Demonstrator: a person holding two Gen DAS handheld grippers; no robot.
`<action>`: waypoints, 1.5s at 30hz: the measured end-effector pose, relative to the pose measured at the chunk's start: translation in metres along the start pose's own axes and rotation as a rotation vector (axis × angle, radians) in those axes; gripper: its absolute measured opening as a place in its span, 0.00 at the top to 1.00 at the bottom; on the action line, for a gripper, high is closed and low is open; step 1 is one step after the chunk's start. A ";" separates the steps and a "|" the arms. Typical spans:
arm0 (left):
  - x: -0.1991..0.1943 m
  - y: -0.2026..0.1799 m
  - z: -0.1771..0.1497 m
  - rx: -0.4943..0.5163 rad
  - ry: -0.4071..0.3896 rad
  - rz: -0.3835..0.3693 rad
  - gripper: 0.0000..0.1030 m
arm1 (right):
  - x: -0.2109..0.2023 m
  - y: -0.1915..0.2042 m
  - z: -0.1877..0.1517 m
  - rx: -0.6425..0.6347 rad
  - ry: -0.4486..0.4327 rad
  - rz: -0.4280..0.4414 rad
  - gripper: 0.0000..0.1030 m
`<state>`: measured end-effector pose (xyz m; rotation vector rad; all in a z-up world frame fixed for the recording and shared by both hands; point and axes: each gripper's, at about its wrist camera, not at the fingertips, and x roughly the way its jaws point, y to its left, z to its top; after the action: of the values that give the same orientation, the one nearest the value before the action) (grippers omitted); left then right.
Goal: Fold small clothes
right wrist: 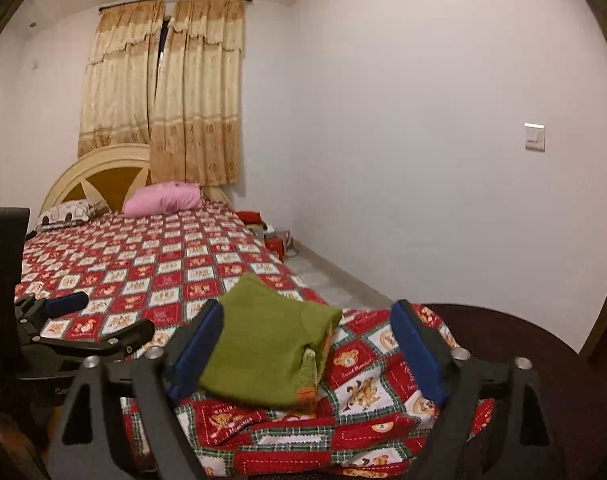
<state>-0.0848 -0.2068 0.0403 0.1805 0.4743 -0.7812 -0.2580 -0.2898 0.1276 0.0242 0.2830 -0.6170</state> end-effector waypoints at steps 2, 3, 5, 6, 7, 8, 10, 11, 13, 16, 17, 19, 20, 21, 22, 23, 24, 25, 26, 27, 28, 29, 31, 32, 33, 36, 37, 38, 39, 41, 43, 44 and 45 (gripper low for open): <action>-0.004 -0.005 0.000 0.019 -0.016 0.001 0.00 | -0.006 0.003 0.001 -0.003 -0.020 0.005 0.14; -0.006 -0.008 0.000 0.030 -0.022 0.006 0.00 | -0.008 0.004 0.001 -0.006 -0.026 0.008 0.14; -0.008 -0.013 -0.001 0.041 -0.029 0.007 0.00 | -0.012 0.005 0.002 -0.014 -0.038 0.004 0.14; -0.009 -0.014 -0.001 0.040 -0.032 0.003 0.00 | -0.014 0.005 0.002 -0.016 -0.041 0.001 0.14; -0.011 -0.015 -0.001 0.037 -0.036 -0.001 0.00 | -0.015 0.004 0.002 -0.017 -0.046 -0.004 0.14; -0.012 -0.017 -0.001 0.035 -0.042 -0.001 0.00 | -0.016 0.002 0.003 -0.017 -0.051 -0.012 0.14; -0.015 -0.020 0.000 0.041 -0.053 0.016 0.00 | -0.019 -0.003 0.004 -0.002 -0.058 -0.030 0.14; -0.016 -0.021 0.000 0.046 -0.056 0.024 0.00 | -0.021 -0.007 0.004 0.017 -0.059 -0.033 0.14; -0.017 -0.022 0.000 0.050 -0.059 0.029 0.00 | -0.022 -0.013 0.004 0.046 -0.056 -0.038 0.14; -0.016 -0.021 0.001 0.046 -0.044 0.005 0.00 | -0.020 -0.023 0.004 0.087 -0.040 -0.051 0.14; -0.017 -0.021 0.000 0.045 -0.040 -0.002 0.00 | -0.018 -0.024 0.004 0.095 -0.036 -0.050 0.14; -0.017 -0.022 0.000 0.048 -0.038 -0.005 0.00 | -0.017 -0.026 0.003 0.106 -0.033 -0.051 0.14; -0.017 -0.022 0.000 0.052 -0.037 -0.007 0.00 | -0.016 -0.026 0.002 0.105 -0.032 -0.052 0.14; -0.017 -0.023 0.000 0.054 -0.036 -0.009 0.00 | -0.016 -0.025 0.001 0.101 -0.032 -0.053 0.14; -0.017 -0.024 0.000 0.054 -0.037 -0.013 0.00 | -0.016 -0.024 0.001 0.096 -0.033 -0.053 0.14; -0.017 -0.024 0.000 0.052 -0.038 -0.016 0.00 | -0.015 -0.024 0.000 0.092 -0.033 -0.053 0.14; -0.018 -0.023 0.001 0.049 -0.039 -0.021 0.00 | -0.015 -0.023 -0.001 0.090 -0.033 -0.053 0.14; -0.018 -0.024 0.001 0.047 -0.038 -0.023 0.00 | -0.015 -0.022 -0.001 0.089 -0.034 -0.052 0.14; -0.018 -0.024 0.001 0.045 -0.037 -0.024 0.00 | -0.015 -0.022 -0.001 0.085 -0.034 -0.050 0.14; -0.017 -0.023 0.001 0.044 -0.036 -0.023 0.00 | -0.014 -0.022 0.000 0.083 -0.033 -0.050 0.14; -0.017 -0.023 0.001 0.043 -0.034 -0.020 0.00 | -0.014 -0.021 0.000 0.081 -0.032 -0.051 0.14; -0.017 -0.023 0.001 0.040 -0.033 -0.017 0.00 | -0.014 -0.021 -0.001 0.082 -0.030 -0.051 0.14; -0.016 -0.023 0.002 0.038 -0.030 -0.017 0.00 | -0.014 -0.022 -0.001 0.088 -0.029 -0.050 0.14; -0.016 -0.023 0.002 0.036 -0.029 -0.017 0.00 | -0.014 -0.023 -0.001 0.091 -0.029 -0.051 0.14; -0.016 -0.023 0.002 0.036 -0.029 -0.016 0.00 | -0.015 -0.023 0.000 0.093 -0.029 -0.052 0.14; -0.016 -0.023 0.002 0.036 -0.028 -0.016 0.00 | -0.014 -0.024 0.000 0.095 -0.032 -0.054 0.14; -0.016 -0.022 0.002 0.034 -0.026 -0.016 0.00 | -0.014 -0.025 0.000 0.095 -0.032 -0.054 0.14; -0.016 -0.022 0.002 0.033 -0.024 -0.017 0.00 | -0.014 -0.025 0.000 0.095 -0.031 -0.054 0.14; -0.015 -0.022 0.002 0.033 -0.023 -0.017 0.00 | -0.014 -0.025 0.000 0.095 -0.031 -0.054 0.14; -0.015 -0.022 0.002 0.032 -0.023 -0.016 0.00 | -0.014 -0.025 0.000 0.095 -0.031 -0.054 0.14; -0.015 -0.022 0.003 0.032 -0.023 -0.016 0.00 | -0.014 -0.025 0.000 0.095 -0.032 -0.054 0.14; -0.016 -0.022 0.003 0.033 -0.025 -0.016 0.00 | -0.015 -0.025 0.000 0.096 -0.034 -0.055 0.14; -0.015 -0.022 0.003 0.033 -0.024 -0.015 0.00 | -0.016 -0.025 0.000 0.096 -0.036 -0.056 0.14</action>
<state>-0.1089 -0.2135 0.0501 0.1977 0.4405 -0.8056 -0.2847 -0.3017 0.1331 0.0972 0.2193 -0.6854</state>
